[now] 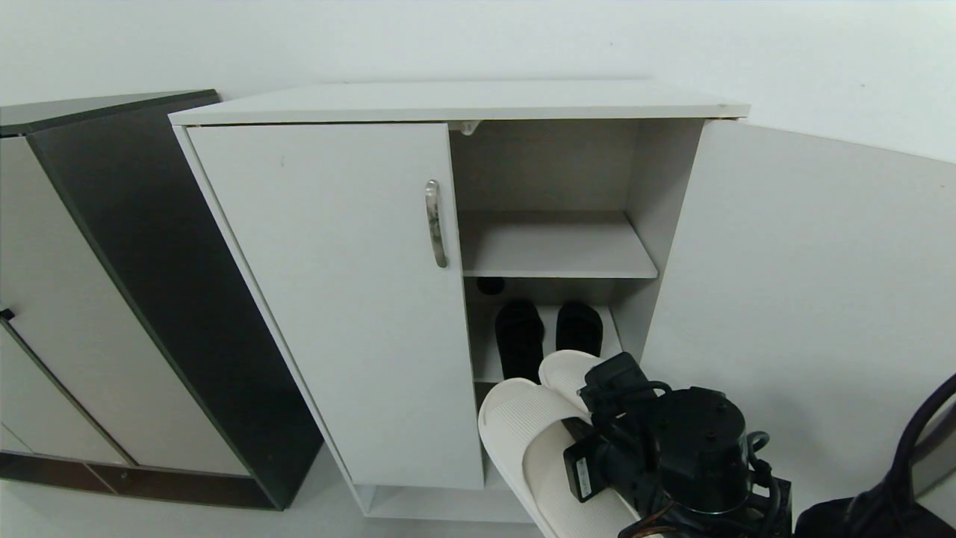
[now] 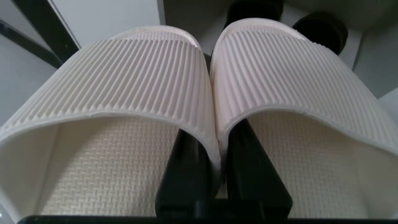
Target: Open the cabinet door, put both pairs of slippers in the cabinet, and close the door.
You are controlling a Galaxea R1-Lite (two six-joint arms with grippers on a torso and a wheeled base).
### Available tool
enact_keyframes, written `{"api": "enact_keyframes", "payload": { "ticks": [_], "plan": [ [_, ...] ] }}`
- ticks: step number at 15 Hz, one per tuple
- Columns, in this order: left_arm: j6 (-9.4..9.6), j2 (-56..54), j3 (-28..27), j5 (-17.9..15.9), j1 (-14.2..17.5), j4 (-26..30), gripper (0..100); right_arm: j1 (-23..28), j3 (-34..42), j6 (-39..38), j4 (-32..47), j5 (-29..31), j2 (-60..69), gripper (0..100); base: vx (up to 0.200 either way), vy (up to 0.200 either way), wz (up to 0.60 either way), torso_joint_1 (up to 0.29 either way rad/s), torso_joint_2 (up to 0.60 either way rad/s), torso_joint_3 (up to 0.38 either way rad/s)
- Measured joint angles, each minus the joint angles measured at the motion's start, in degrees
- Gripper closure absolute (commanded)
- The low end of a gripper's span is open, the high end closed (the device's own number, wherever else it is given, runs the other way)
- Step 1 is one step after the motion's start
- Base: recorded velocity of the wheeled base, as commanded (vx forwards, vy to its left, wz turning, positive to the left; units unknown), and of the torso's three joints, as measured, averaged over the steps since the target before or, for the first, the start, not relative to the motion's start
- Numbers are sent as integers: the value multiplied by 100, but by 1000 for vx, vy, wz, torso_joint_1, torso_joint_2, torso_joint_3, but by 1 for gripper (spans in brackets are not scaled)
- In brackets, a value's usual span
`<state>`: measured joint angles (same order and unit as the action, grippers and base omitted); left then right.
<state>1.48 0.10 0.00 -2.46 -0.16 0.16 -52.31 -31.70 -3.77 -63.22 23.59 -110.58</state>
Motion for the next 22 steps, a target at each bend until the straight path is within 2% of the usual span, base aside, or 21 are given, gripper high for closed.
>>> {"api": "enact_keyframes", "payload": {
  "ticks": [4,6,9,12,13,15,17,22],
  "plan": [
    [2,0,0,1,-2,2,100,38,-90,311,-400,95,-265,100,0,0,0,0,0,0],
    [0,0,0,1,-2,0,100,30,-503,295,9,699,-416,100,0,0,0,0,0,0],
    [2,0,0,1,0,2,100,-37,-1248,-132,1401,1086,-354,100,0,0,0,0,0,0],
    [2,0,0,0,-2,0,100,-135,-2061,-1026,3799,1286,94,100,0,0,0,0,0,0],
    [2,0,0,1,-2,0,100,-204,-2433,-1352,4425,1530,256,100,0,0,0,0,0,0],
    [7,0,0,1,-2,2,100,-343,-3112,-1813,5047,2387,463,100,0,0,0,0,0,0],
    [11,0,0,1,-2,2,100,-408,-3393,-1832,4827,2543,540,100,0,0,0,0,0,0],
    [27,0,0,0,-2,2,100,-383,-3473,-1057,4002,2562,474,100,0,0,0,0,0,0]
  ]
}}
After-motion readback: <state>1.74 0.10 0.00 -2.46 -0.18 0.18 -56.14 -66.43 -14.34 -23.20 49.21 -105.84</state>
